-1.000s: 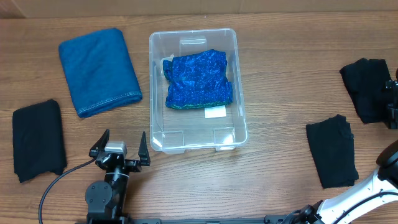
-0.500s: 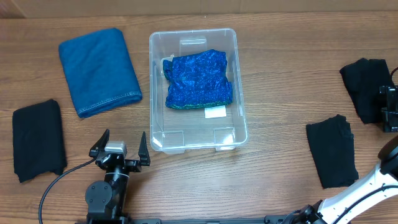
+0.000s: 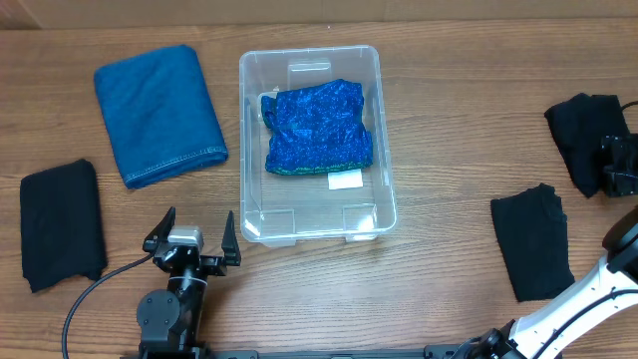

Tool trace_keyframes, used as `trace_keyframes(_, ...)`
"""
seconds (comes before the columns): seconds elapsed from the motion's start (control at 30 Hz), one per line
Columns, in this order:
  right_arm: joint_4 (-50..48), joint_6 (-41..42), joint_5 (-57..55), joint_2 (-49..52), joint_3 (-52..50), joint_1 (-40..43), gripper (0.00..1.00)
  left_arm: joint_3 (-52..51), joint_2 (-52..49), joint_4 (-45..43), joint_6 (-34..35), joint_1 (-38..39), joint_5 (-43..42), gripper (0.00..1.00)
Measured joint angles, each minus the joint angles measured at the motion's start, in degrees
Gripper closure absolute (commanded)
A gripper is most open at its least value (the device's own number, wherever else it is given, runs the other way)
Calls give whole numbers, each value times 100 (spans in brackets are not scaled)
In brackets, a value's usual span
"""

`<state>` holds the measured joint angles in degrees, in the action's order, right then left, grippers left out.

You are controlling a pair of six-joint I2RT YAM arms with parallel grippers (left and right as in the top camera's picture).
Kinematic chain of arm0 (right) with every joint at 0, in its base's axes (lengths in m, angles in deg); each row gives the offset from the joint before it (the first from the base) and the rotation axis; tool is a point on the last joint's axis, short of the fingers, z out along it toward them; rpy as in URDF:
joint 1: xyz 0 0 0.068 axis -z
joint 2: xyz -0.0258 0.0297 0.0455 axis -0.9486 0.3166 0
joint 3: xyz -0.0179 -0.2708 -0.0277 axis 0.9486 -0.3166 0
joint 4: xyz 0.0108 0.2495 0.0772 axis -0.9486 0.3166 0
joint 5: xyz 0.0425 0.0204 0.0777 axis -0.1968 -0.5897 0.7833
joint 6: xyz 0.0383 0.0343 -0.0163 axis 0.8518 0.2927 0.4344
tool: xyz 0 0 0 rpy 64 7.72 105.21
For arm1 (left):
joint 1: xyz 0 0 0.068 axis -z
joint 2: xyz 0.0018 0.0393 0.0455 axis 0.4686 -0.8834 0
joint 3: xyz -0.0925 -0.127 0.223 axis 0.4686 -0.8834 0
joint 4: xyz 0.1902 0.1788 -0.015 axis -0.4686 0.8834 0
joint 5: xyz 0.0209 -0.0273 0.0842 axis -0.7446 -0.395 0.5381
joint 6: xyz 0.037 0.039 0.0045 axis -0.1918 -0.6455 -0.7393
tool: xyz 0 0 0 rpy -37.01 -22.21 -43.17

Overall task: Pack container
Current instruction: 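Move the right gripper to the black cloth at the far right, then grasp the black cloth with the right gripper and lift it toward the bin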

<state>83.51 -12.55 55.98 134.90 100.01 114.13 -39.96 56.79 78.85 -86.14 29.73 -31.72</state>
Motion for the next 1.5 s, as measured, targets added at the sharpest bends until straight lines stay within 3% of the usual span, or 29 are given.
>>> trace_keyframes(0.1, 11, -33, 20, 31, 2, 2, 71, 0, 0, 0, 0, 0, 0, 0)
trace_keyframes(0.2, -20, -22, 251, 68, 2, 17, 80, 0, 0, 0, 0, 0, 0, 0)
trace_keyframes(0.27, -20, -79, 833, 105, 4, 122, 96, 0, 0, 0, 0, 0, 2, 0)
trace_keyframes(0.4, -94, -302, 2411, 273, 48, 413, 96, 0, 0, 0, 0, 0, 0, 0)
trace_keyframes(0.43, -111, -382, 3471, 341, 142, 592, 96, 0, 0, 0, 0, 0, 0, 0)
trace_keyframes(0.57, -245, -584, 5574, 162, 271, 734, 96, 0, 0, 0, 0, 0, 0, 0)
trace_keyframes(0.73, -229, -693, 6432, -1172, 278, 483, 96, 0, 0, 0, 0, 0, 0, 0)
trace_keyframes(0.93, -243, -763, 6861, -3394, 452, -1040, 96, 0, 0, 0, 0, 0, 2, 0)
trace_keyframes(1.07, -186, -804, 6948, -3770, 459, -2553, 96, 0, 0, 0, 0, 0, 2, 0)
trace_keyframes(1.13, 348, -1008, 6699, -3764, 457, -3403, 96, 0, 0, -4, 0, 0, 2, 0)
trace_keyframes(1.27, 1961, -1711, 4690, -3764, 457, -4776, 96, -2, 0, -2, 0, 0, 2, 0)
trace_keyframes(1.5, 2291, -2157, 2151, -3764, 455, -6603, 95, -2, 0, -2, 0, 0, 2, 0)
